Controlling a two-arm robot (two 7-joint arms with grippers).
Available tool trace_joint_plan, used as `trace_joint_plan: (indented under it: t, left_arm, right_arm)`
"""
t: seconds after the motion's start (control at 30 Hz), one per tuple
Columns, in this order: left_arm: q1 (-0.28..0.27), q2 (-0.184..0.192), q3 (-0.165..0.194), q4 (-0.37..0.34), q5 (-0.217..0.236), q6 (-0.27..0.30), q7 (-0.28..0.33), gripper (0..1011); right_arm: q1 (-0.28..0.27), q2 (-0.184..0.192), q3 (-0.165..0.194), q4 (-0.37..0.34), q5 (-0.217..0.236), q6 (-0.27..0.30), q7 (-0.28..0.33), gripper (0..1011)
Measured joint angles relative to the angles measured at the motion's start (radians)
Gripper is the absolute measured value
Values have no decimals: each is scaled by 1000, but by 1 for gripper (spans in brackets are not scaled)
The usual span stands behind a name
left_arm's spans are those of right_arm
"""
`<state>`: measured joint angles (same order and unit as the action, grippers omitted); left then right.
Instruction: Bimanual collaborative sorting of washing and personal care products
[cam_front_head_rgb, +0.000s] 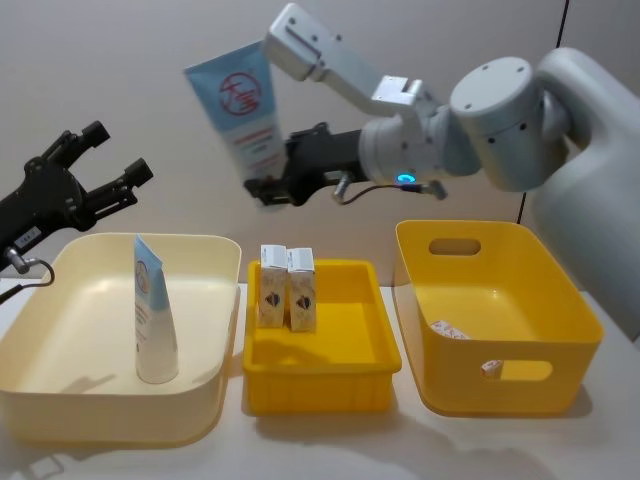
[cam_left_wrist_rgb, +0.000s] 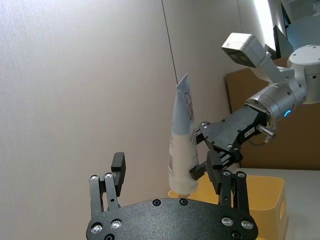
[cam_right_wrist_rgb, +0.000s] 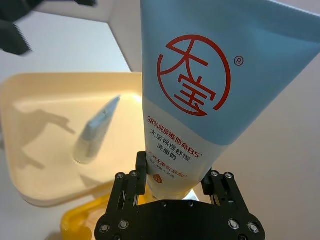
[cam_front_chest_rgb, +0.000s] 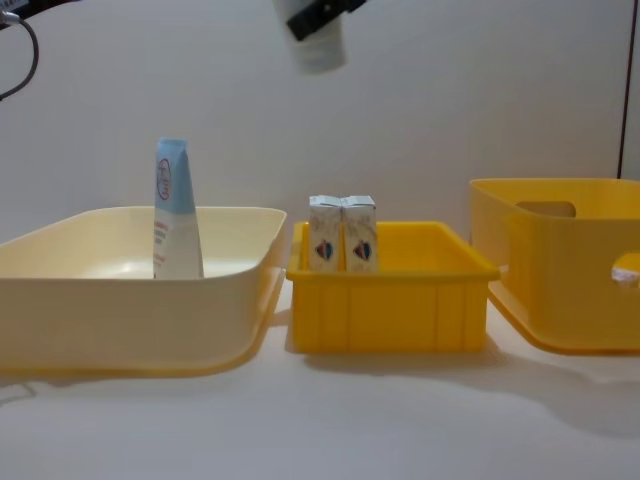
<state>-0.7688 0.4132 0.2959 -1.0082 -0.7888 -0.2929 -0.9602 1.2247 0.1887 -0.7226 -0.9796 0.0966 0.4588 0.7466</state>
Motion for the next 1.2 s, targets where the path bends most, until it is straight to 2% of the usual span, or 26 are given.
trace_joint_plan:
  t: [0.17,0.3,0.83,0.93,1.2]
  left_arm:
    - [0,0,0,0,0,0,0,1003]
    - [0,0,0,0,0,0,0,1003]
    - [0,0,0,0,0,0,0,1003]
    - [0,0,0,0,0,0,0,1003]
    - [0,0,0,0,0,0,0,1003]
  right_arm:
    - [14,18,2,3,-17,44,-20,599]
    - [38,23,-6,38,-36,77,-27,599]
    - [172,1,-60,313,-129,178,-46,598]
    - [187,2,-65,348,-142,200,-52,599]
    - [197,25,-70,390,-167,272,-68,598]
